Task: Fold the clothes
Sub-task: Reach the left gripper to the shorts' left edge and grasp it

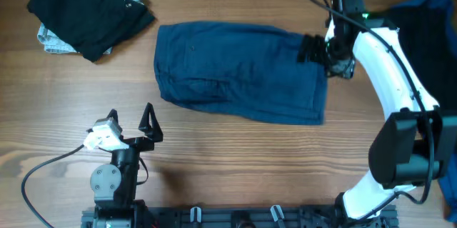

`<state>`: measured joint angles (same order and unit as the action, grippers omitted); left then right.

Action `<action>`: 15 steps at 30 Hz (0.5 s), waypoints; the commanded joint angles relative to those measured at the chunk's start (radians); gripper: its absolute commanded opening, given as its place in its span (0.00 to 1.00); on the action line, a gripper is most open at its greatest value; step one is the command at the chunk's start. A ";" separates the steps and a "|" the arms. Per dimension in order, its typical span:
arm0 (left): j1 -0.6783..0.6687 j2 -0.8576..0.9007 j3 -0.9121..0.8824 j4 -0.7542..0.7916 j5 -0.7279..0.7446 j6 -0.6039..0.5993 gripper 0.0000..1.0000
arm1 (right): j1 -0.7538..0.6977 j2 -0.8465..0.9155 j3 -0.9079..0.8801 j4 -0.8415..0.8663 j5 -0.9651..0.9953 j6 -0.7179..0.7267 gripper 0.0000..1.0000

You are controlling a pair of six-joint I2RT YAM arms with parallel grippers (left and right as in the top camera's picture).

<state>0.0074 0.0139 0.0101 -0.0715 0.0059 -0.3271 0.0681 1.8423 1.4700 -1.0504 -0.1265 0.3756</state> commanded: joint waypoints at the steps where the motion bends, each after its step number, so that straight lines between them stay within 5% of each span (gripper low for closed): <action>1: -0.005 -0.007 -0.004 -0.003 0.026 -0.003 1.00 | 0.014 0.016 -0.079 0.001 -0.092 0.010 0.95; 10: -0.005 -0.007 -0.004 0.140 0.411 -0.003 1.00 | 0.014 0.016 -0.193 0.015 -0.100 0.077 1.00; 15: -0.005 0.056 -0.004 0.124 0.455 -0.063 1.00 | 0.021 0.016 -0.251 0.031 -0.100 0.101 1.00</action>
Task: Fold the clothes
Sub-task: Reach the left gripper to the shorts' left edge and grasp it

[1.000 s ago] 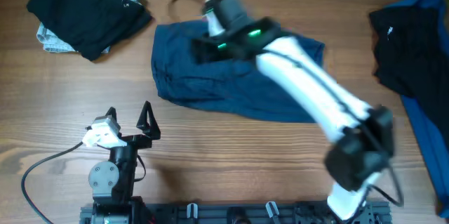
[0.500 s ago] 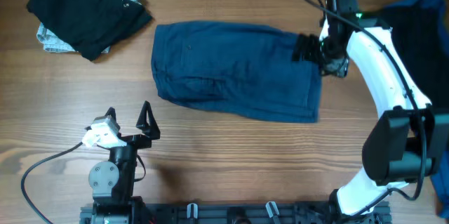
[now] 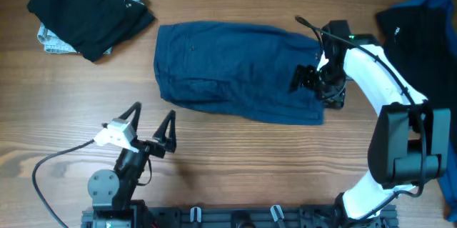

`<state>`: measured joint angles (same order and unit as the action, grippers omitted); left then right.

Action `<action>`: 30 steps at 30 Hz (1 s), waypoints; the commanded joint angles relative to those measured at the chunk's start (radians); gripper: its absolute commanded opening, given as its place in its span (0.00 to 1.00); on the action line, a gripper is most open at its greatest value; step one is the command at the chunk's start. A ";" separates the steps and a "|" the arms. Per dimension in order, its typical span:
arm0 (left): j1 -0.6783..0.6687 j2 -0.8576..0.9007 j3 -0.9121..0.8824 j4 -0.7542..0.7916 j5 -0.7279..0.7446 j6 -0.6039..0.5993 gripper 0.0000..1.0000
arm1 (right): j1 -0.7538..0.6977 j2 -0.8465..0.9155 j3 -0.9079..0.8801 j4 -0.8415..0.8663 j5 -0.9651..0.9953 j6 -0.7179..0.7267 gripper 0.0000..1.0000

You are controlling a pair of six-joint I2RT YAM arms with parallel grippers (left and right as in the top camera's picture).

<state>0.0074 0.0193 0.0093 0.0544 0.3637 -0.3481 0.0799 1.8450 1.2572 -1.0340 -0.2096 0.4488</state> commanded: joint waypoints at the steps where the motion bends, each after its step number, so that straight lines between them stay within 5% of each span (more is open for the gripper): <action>1: -0.005 0.079 -0.003 0.008 0.104 -0.042 1.00 | 0.010 0.014 -0.048 0.028 -0.017 0.028 0.99; 7: -0.005 0.358 0.167 0.028 0.147 0.041 1.00 | 0.011 0.014 -0.064 0.063 -0.040 0.029 0.99; 11: -0.005 0.673 0.467 -0.177 0.172 0.191 1.00 | 0.011 0.014 -0.064 0.066 -0.040 0.029 1.00; 14: -0.005 0.922 0.642 -0.281 0.322 0.236 1.00 | 0.011 0.014 -0.065 0.064 -0.043 0.025 1.00; 23: -0.005 1.449 0.718 -0.250 0.351 0.235 1.00 | 0.013 0.014 -0.074 0.082 -0.054 0.027 1.00; 30: -0.005 1.542 0.719 -0.172 0.350 0.225 1.00 | 0.013 0.014 -0.082 0.094 -0.042 0.029 0.99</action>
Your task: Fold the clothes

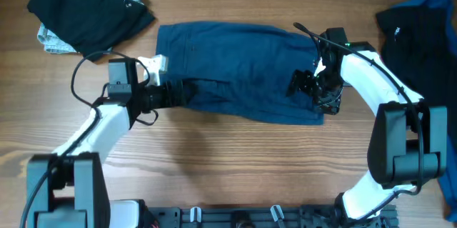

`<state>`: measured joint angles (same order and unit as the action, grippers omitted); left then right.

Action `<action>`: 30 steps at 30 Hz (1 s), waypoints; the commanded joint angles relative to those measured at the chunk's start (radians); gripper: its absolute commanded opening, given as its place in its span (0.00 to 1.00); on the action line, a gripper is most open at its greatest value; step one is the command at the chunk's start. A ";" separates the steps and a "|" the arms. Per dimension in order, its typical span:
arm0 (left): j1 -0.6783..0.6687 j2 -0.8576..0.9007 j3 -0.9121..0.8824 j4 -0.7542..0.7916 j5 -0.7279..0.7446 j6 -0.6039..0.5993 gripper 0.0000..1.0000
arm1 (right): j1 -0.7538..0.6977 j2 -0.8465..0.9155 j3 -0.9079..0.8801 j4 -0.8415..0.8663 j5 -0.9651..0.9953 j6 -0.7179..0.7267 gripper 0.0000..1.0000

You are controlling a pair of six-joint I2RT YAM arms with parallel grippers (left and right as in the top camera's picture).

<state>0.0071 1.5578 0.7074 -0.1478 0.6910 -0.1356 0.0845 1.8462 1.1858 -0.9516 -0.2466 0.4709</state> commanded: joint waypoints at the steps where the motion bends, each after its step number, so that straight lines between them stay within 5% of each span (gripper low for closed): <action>1: -0.004 0.003 0.024 0.040 0.022 0.009 1.00 | 0.008 0.013 -0.020 0.020 -0.005 0.007 1.00; 6: -0.004 0.001 0.108 -0.037 -0.005 -0.040 1.00 | 0.008 0.013 -0.092 0.083 -0.006 0.018 1.00; 11: -0.005 0.000 0.220 -0.238 -0.269 -0.040 1.00 | 0.008 0.013 -0.145 0.151 -0.014 0.029 0.98; 16: -0.004 0.003 0.219 -0.266 -0.285 -0.040 1.00 | 0.008 0.013 -0.145 0.163 -0.013 0.040 0.73; 30: -0.005 0.144 0.219 -0.220 -0.273 -0.040 1.00 | 0.005 0.013 -0.067 0.023 0.131 0.110 0.36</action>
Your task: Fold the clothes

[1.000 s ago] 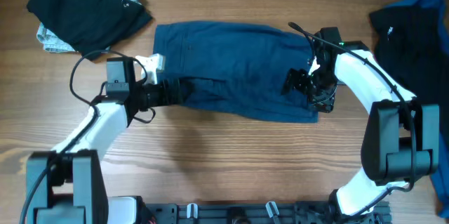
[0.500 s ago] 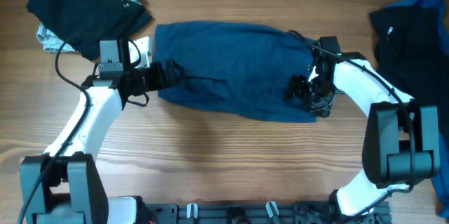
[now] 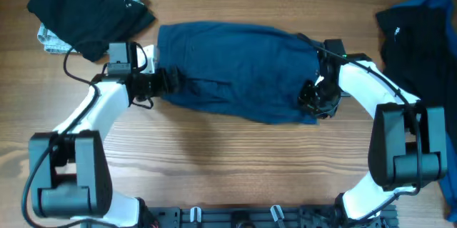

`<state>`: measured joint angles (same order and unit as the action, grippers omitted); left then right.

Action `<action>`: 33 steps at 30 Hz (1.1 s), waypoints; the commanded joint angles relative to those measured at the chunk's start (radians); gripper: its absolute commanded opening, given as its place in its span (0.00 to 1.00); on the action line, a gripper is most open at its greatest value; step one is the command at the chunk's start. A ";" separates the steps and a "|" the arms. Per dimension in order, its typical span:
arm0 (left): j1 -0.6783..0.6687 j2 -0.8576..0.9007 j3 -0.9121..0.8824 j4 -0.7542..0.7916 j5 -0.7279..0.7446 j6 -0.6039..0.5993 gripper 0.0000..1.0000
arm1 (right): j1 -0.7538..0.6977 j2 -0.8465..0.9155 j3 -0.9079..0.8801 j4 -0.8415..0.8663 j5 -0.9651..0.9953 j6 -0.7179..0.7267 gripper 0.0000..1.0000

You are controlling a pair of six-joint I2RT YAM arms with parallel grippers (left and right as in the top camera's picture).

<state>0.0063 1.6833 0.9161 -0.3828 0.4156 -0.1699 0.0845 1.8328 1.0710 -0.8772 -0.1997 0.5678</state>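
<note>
A dark blue garment (image 3: 235, 71), folded into a wide rectangle, lies flat at the middle of the wooden table (image 3: 228, 164). My left gripper (image 3: 170, 81) is down at the garment's left edge, its fingers pointing right onto the cloth. At the lower right corner of the garment, my right gripper (image 3: 308, 101) sits low on the cloth. From overhead the dark fingers blend with the fabric, so neither grip can be read.
A black garment (image 3: 89, 10) lies on a grey one at the back left corner. A pile of black and blue clothes (image 3: 421, 35) sits at the right edge. Cables trail from both arms.
My left gripper has drawn back a little to the garment's left edge. My right gripper has shifted down to the lower right corner. The cloth's lower corners look slightly pulled in.
My left arm was parked near the table's front and the right gripper was at the garment's upper right edge. The right gripper then came down the right side while the left arm rose. Both then reached the garment's sides, where they are now.
</note>
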 commanded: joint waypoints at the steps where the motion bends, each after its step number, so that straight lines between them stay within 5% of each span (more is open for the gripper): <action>1: -0.005 0.018 0.011 0.020 0.003 -0.006 1.00 | 0.003 0.026 0.061 -0.072 0.097 0.015 0.35; 4: -0.005 0.019 0.011 0.029 0.006 -0.006 1.00 | 0.000 0.026 0.100 -0.127 0.126 0.015 0.24; 17: -0.005 0.019 0.011 0.031 0.006 -0.005 1.00 | -0.034 0.026 0.111 -0.163 0.230 0.039 0.04; 22: -0.005 0.019 0.011 0.031 0.005 -0.006 1.00 | -0.059 0.026 0.111 -0.159 0.187 0.026 0.04; 23: -0.005 0.019 0.011 0.031 0.005 -0.005 1.00 | -0.059 0.026 0.111 -0.155 0.151 -0.007 0.05; 26: -0.005 0.019 0.011 0.031 0.006 -0.005 1.00 | -0.058 0.026 0.111 -0.147 0.066 -0.101 0.28; 33: -0.005 0.019 0.011 0.031 0.006 -0.005 1.00 | -0.059 0.026 0.111 -0.133 0.054 -0.150 0.45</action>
<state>0.0063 1.6917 0.9161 -0.3569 0.4160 -0.1699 0.0261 1.8400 1.1629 -1.0142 -0.1123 0.4618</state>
